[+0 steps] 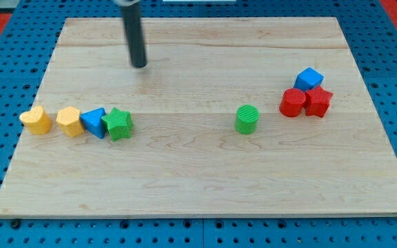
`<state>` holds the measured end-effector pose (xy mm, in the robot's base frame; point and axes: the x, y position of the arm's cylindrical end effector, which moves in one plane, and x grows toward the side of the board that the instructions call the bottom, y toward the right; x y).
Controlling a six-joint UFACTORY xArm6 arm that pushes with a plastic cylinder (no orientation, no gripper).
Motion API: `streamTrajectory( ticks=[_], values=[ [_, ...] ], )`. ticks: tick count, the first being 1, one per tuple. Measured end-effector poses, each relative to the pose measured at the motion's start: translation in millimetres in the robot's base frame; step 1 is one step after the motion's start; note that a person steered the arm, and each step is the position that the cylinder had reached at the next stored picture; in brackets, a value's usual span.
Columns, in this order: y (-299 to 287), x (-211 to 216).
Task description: Move the blue triangle to the left of the green circle
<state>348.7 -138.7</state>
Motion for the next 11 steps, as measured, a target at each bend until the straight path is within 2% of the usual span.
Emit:
streamTrajectory(
  ticks=[1,2,3,4,5,6,7,8,10,11],
  values=[
    [-49,47],
    [-39,118],
    [-29,159],
    [-68,165],
    [42,175],
    [123,150],
    [167,127],
    [171,88],
    [206,74],
    [230,85]
  ],
)
